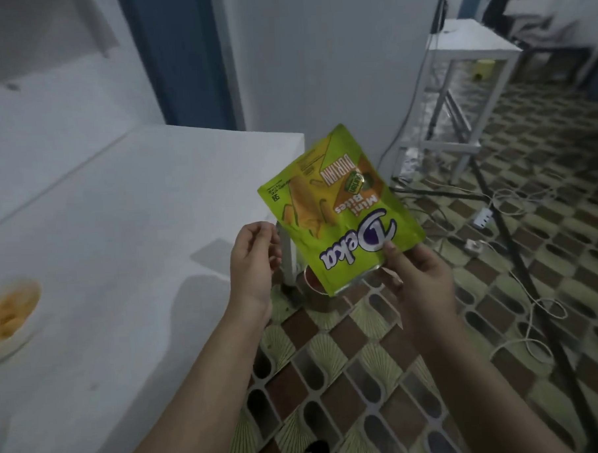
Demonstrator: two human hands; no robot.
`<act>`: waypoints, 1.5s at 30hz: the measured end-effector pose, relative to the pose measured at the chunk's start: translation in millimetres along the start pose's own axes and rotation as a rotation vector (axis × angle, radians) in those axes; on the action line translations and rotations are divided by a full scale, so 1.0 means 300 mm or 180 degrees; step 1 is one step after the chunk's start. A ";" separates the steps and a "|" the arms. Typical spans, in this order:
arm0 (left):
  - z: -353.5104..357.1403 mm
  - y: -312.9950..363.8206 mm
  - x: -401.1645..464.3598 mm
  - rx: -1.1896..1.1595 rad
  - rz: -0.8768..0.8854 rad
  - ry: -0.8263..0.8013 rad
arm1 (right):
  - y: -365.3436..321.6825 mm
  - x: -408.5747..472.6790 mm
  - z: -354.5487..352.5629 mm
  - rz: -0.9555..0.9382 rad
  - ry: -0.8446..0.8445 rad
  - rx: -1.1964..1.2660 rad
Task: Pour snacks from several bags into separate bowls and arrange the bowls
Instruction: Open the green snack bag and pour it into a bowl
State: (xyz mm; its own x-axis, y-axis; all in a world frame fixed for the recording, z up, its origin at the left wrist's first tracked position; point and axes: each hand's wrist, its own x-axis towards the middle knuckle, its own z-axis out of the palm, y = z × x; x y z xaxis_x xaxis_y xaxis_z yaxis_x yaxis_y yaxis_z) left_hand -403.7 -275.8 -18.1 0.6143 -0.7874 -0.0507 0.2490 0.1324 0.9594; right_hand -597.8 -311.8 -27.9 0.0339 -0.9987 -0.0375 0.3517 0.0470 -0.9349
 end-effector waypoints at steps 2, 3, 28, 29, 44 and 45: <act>0.069 -0.042 0.115 0.0078 -0.0080 -0.0041 | 0.011 0.120 -0.002 0.0000 0.0112 -0.0027; 0.097 -0.065 0.169 0.0092 -0.0124 -0.0056 | 0.015 0.174 -0.004 0.0006 0.0163 -0.0021; 0.567 -0.892 1.057 0.1476 -0.1350 0.0229 | 0.671 1.371 -0.341 0.1588 0.0432 -0.1558; 0.557 -0.951 1.087 0.1569 -0.1403 0.0237 | 0.745 1.407 -0.347 0.1725 0.0431 -0.1621; 0.277 -1.992 1.375 0.1919 -0.2111 0.0245 | 1.900 1.718 -0.433 0.2271 -0.0126 -0.2902; 0.277 -1.999 1.371 0.1878 -0.2128 0.0230 | 1.914 1.708 -0.432 0.2290 -0.0141 -0.2872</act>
State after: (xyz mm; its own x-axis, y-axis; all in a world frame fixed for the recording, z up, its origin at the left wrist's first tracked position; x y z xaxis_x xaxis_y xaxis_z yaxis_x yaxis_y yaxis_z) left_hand -362.6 -729.2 -591.2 0.5295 -0.5467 -0.6486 0.1583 -0.6875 0.7087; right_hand -499.6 -799.0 -629.7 -0.0059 -0.7439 -0.6682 -0.5581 0.5569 -0.6151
